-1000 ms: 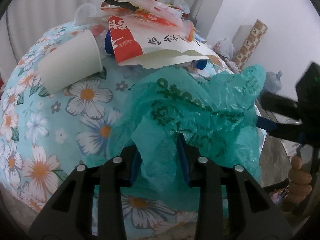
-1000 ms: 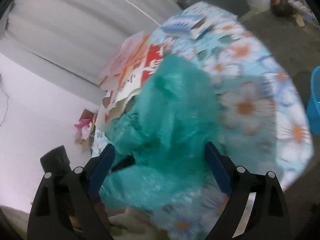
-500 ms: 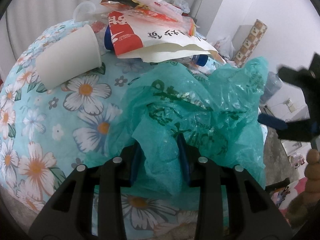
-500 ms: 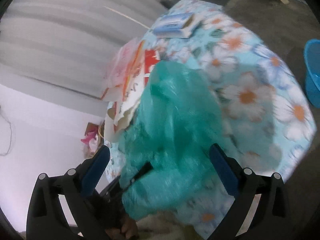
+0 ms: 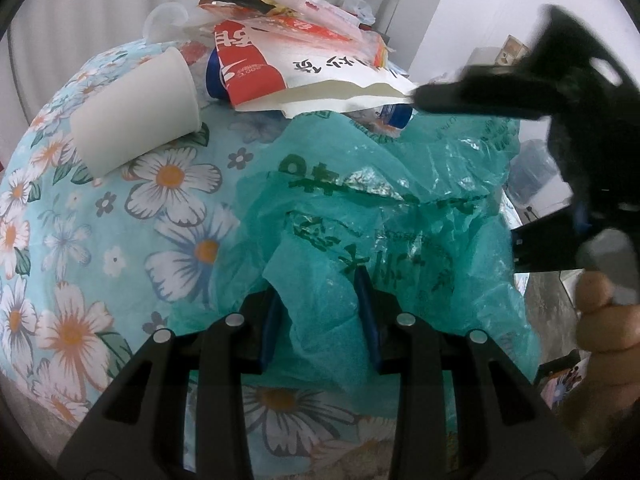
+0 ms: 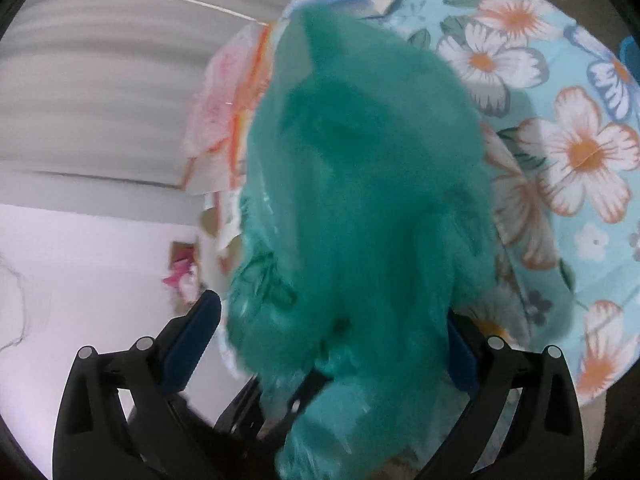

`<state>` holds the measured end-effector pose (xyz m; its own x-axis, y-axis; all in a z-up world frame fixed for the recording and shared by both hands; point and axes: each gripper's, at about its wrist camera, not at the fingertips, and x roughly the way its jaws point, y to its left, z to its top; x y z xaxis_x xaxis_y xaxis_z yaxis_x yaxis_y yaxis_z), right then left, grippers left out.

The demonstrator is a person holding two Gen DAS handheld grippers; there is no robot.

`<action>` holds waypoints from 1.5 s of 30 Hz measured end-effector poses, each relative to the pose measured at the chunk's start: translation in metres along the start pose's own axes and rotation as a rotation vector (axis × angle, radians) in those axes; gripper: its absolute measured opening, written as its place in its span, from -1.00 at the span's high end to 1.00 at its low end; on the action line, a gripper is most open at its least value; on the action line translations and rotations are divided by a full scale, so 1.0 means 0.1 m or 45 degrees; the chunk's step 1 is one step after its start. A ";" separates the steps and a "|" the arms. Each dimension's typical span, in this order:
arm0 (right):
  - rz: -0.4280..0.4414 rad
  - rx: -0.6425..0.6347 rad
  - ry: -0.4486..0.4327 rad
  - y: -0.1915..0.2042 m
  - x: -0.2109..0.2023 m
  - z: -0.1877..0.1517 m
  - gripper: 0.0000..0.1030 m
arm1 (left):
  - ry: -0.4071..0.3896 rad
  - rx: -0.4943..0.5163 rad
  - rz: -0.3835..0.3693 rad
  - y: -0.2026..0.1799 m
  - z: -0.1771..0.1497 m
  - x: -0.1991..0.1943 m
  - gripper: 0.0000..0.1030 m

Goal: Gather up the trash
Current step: 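Reach the right gripper to the green plastic bag and close on it, then lift the green bag with the right gripper while the left gripper grasps the white paper cup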

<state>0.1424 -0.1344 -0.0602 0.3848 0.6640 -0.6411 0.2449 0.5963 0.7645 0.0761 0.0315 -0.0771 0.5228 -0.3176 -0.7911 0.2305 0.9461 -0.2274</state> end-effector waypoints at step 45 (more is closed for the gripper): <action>-0.055 -0.221 -0.044 -0.40 -0.12 -0.13 0.34 | -0.184 -0.058 0.428 0.76 1.09 -0.21 0.29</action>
<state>0.1163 -0.1603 -0.0844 0.4084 0.6218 -0.6683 0.1056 0.6950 0.7112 0.1722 0.1036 -0.0158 0.6744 0.0092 -0.7383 -0.0090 1.0000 0.0042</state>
